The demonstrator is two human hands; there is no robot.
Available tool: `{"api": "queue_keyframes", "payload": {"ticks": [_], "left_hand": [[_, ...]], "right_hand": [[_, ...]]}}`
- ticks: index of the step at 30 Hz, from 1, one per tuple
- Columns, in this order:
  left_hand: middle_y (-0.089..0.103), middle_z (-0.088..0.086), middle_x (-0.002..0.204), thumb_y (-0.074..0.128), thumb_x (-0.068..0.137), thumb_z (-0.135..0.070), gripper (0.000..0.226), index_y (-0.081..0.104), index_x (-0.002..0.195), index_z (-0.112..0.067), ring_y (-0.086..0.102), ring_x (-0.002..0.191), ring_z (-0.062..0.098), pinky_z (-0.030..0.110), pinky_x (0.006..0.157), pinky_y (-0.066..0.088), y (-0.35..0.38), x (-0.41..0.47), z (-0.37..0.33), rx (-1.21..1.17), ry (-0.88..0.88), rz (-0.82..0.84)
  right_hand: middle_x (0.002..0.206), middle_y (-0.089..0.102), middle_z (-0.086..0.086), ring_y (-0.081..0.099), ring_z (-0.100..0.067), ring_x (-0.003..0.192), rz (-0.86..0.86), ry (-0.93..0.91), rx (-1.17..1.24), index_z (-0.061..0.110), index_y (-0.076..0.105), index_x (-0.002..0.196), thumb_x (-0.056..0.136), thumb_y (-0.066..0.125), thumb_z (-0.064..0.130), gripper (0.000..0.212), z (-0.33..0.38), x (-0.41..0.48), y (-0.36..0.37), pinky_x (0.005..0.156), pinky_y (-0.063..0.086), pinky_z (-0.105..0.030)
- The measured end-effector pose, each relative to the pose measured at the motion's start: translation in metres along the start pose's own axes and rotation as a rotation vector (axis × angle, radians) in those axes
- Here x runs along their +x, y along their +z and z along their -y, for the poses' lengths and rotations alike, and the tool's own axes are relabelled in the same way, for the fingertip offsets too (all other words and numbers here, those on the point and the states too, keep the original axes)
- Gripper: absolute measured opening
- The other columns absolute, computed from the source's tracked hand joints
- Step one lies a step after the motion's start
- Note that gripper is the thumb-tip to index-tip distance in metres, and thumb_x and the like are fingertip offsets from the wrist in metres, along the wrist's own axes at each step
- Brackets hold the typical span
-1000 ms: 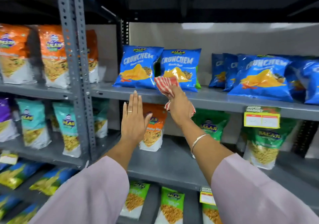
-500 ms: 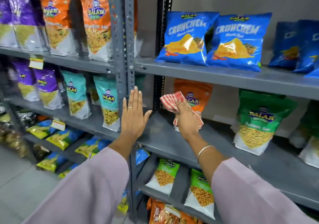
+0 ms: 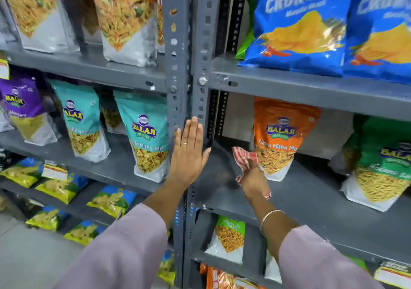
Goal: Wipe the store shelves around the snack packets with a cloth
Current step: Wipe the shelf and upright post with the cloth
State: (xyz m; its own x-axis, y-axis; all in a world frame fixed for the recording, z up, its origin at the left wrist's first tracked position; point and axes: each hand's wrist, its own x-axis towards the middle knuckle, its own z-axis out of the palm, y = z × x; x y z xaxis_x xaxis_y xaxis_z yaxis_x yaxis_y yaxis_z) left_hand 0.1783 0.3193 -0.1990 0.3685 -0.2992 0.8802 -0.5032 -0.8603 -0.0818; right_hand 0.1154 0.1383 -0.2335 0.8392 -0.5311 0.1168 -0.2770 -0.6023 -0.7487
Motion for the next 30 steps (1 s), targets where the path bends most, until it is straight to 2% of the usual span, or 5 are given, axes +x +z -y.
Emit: {"api": "queue_keyframes", "payload": {"ticks": [13, 18, 20, 24, 30], "left_hand": [[-0.031, 0.005, 0.153, 0.027, 0.098, -0.038, 0.075, -0.023, 0.146, -0.009, -0.019, 0.143, 0.017, 0.039, 0.116, -0.007, 0.018, 0.000, 0.009, -0.072, 0.102, -0.109], [-0.030, 0.004, 0.153, 0.015, 0.099, -0.038, 0.067, -0.022, 0.147, -0.009, -0.018, 0.143, 0.017, 0.039, 0.116, -0.005, 0.019, 0.000, 0.008, -0.073, 0.105, -0.123], [-0.030, 0.003, 0.153, 0.015, 0.099, -0.037, 0.067, -0.022, 0.147, -0.010, -0.018, 0.143, 0.016, 0.038, 0.116, -0.006, 0.018, 0.000, 0.007, -0.067, 0.094, -0.124], [-0.031, 0.002, 0.152, 0.037, 0.090, -0.032, 0.086, -0.023, 0.146, -0.011, -0.020, 0.143, 0.016, 0.038, 0.116, -0.007, 0.017, -0.001, 0.008, -0.063, 0.084, -0.134], [-0.033, 0.003, 0.152, 0.035, 0.095, -0.035, 0.080, -0.022, 0.147, -0.011, -0.022, 0.142, 0.016, 0.037, 0.116, -0.009, 0.015, 0.000, 0.005, -0.026, 0.064, -0.095]], "right_hand": [[0.160, 0.018, -0.012, 0.016, -0.023, 0.148, 0.077, 0.192, -0.205, 0.004, 0.022, 0.150, 0.087, 0.062, 0.021, 0.076, -0.014, 0.048, 0.086, 0.123, 0.013, -0.031], [0.156, 0.025, 0.008, 0.023, -0.010, 0.146, 0.410, -0.088, -0.120, 0.010, 0.032, 0.147, 0.099, 0.037, 0.003, 0.049, -0.010, 0.084, 0.085, 0.097, 0.013, 0.014], [0.157, 0.013, 0.009, 0.013, -0.008, 0.147, 0.566, -0.243, -0.185, 0.009, 0.023, 0.150, 0.096, 0.044, 0.005, 0.058, -0.016, 0.088, 0.084, 0.110, 0.003, 0.003], [0.138, 0.056, -0.006, 0.057, -0.019, 0.124, 0.645, -0.110, 0.039, 0.013, 0.058, 0.130, 0.086, 0.056, -0.005, 0.048, -0.026, 0.094, 0.072, 0.108, 0.046, -0.034], [0.135, 0.056, -0.015, 0.055, -0.025, 0.124, 1.054, -0.125, -0.078, -0.001, 0.051, 0.134, 0.088, 0.057, -0.007, 0.046, -0.011, 0.058, 0.027, 0.106, 0.042, -0.030]]}}
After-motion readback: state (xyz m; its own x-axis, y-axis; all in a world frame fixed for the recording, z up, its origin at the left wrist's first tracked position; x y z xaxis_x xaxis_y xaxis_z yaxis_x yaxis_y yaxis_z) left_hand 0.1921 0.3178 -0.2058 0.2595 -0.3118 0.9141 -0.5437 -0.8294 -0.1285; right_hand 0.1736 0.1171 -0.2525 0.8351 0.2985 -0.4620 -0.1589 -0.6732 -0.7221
